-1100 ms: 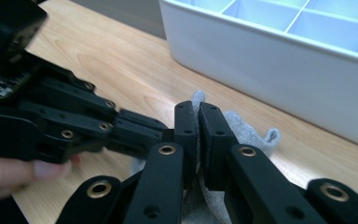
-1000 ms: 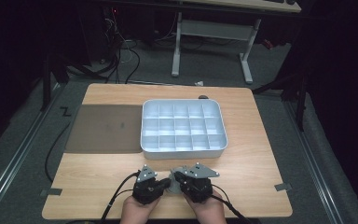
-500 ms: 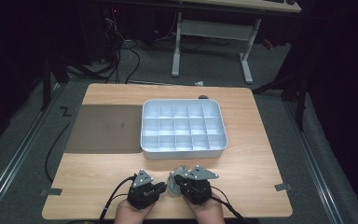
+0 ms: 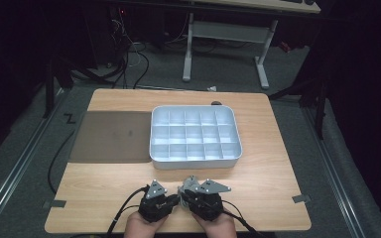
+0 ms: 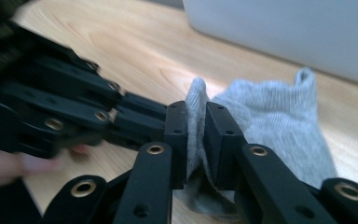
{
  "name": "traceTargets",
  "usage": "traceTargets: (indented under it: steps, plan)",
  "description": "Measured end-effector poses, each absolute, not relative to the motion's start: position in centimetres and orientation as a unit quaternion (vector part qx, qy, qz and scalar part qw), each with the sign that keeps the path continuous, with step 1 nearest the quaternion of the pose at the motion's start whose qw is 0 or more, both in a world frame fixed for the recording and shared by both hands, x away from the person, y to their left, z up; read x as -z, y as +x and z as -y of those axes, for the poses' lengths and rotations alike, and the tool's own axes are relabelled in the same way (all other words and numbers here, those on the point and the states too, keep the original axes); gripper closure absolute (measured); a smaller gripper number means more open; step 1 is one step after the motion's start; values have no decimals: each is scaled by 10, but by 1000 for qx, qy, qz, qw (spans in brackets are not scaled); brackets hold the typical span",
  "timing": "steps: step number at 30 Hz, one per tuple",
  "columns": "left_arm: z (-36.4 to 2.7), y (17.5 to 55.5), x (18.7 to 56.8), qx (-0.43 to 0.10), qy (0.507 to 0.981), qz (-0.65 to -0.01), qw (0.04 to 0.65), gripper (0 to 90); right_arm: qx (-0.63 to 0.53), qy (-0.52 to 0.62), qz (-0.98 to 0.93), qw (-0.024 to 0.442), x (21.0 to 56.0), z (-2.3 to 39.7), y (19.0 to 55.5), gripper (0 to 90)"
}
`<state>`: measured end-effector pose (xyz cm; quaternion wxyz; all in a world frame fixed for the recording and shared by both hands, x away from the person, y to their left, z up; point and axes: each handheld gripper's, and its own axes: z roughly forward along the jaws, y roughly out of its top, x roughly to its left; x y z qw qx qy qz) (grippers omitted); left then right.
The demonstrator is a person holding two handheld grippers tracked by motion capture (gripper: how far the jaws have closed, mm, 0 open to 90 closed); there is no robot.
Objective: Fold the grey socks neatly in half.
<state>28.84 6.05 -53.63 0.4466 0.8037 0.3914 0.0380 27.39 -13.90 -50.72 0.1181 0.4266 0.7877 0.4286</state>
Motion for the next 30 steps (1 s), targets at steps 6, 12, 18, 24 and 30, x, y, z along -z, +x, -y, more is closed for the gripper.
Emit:
traceTargets:
  steps: [6,12,18,24,30]
  plan:
    - [-61,288,536,-40,803,-389,449,799,-432,418,-783,160,487,157,270,737]
    - [-60,288,536,-39,804,-387,449,799,-400,411,-806,145,502,155,269,634]
    - [-64,281,526,-57,790,-375,481,784,-362,402,-820,184,514,147,271,883]
    - [-60,276,504,-94,768,-352,526,786,-363,399,-824,174,515,146,271,890]
    - [-44,281,519,-97,794,-348,488,825,-370,404,-821,161,519,146,270,891]
